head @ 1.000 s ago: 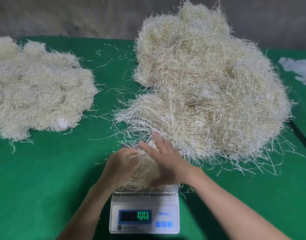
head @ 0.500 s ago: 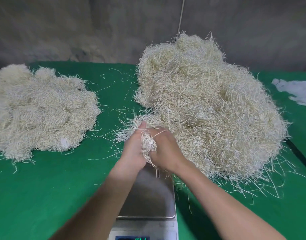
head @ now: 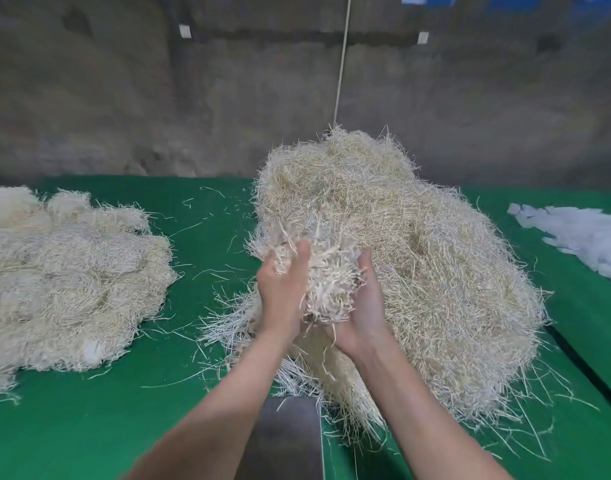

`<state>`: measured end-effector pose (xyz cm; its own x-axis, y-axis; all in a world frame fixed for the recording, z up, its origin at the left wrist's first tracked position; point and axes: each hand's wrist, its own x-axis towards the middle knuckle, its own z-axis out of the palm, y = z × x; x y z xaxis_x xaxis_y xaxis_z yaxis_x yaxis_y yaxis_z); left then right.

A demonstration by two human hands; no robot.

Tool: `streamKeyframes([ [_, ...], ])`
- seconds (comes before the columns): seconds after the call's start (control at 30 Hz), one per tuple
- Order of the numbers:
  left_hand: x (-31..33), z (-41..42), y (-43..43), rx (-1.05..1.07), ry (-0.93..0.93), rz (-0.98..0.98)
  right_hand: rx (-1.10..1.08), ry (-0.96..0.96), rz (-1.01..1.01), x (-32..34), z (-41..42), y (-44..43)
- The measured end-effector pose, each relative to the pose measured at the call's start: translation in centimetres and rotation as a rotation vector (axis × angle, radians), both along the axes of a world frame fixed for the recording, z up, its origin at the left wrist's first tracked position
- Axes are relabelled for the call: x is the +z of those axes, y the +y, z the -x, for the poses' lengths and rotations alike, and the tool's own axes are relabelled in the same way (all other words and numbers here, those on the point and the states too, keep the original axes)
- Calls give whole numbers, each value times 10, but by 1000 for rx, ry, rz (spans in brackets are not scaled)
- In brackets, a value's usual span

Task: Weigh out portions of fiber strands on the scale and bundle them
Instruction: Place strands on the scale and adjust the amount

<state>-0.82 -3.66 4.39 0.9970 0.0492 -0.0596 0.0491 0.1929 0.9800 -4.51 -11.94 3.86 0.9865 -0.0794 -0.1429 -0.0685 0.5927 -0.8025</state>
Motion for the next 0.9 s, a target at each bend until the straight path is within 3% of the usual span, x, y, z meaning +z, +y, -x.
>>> streamKeyframes([
  [0.07, -13, 7, -5, -77, -75, -168, -200, 33, 207, 16, -12, -5],
  [0.1, -14, 8, -6, -174, -25, -95, -265, 26, 342, 20, -18, -6],
  [0.17, -6, 4, -7, -351, 74, 264, -341, -16, 612, 13, -26, -4],
  [0.27, 7, -15, -1, -167, 210, 566, -390, -129, 961, -24, -19, 22],
  [0.33, 7, -22, 0, 19, 246, 488, -390, -260, 1104, -26, -19, 32],
  [0.47, 2, -8, -14, 76, 297, 62, -400, -215, 921, 1, -46, -6],
  [0.63, -9, -25, -8, -49, 287, 34, -534, -445, 1223, -14, -28, 29],
  [0.77, 2, -19, -19, -5, 237, -2, -439, -190, 1081, -3, -54, -13],
  [0.9, 7, -27, -15, -1, 202, 176, -457, -192, 1075, -21, -39, 21],
])
